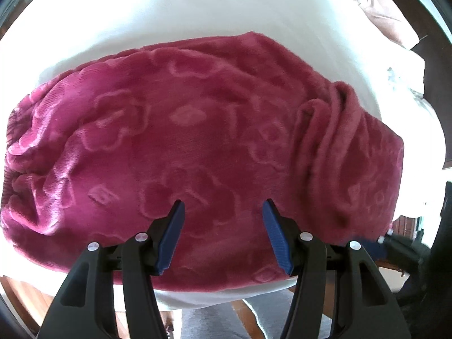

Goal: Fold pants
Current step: 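Fold the held end over the pants with the right tool and release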

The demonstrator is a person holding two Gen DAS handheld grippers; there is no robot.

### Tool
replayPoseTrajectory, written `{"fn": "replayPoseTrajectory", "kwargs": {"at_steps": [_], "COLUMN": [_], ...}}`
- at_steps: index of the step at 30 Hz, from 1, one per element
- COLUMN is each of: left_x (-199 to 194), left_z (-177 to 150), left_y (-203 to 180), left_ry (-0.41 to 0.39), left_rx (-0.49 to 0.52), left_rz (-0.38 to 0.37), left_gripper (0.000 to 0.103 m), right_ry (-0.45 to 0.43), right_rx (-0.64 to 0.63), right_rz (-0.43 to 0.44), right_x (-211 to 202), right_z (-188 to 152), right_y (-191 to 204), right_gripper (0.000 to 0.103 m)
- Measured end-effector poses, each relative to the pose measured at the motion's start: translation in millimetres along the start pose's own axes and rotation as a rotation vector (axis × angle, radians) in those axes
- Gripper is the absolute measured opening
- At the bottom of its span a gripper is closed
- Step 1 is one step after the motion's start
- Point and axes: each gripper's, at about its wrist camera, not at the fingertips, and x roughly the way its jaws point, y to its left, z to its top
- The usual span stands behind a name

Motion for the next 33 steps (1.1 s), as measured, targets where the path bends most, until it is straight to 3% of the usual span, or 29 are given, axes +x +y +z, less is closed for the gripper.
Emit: {"fn": "replayPoseTrajectory", "kwargs": {"at_steps": [7, 12, 19, 28, 33], "left_x": [-14, -12, 15, 12, 19], "left_z": [5, -12, -26, -34, -34], "left_y": [-36, -64, -80, -88, -90], "left_ry": [-0.023, 0.0, 0.003, -0.022, -0.028], "left_rx": [0.021, 0.02, -0.017, -0.056, -0.061], "left_rz": [-0.029, -0.057, -0.086, -0.115, -0.077], "left_gripper": [0.057, 0.057, 0.058, 0.063, 0.063], "right_ry": [-0.031, -0.069, -0.076, -0.094, -0.1], "right_rx": [0.033, 0.076, 0.118, 0.141, 0.129], "right_rz": [0.001, -0.029, -0.063, -0.091, -0.095], "right_x": [-32, -60, -79, -93, -95], "right_z": [-27, -42, -66, -79, -76], "right_y": [-23, -50, -79, -102, -106], "right_gripper": [0.047, 0.047, 0.047, 0.047, 0.047]}}
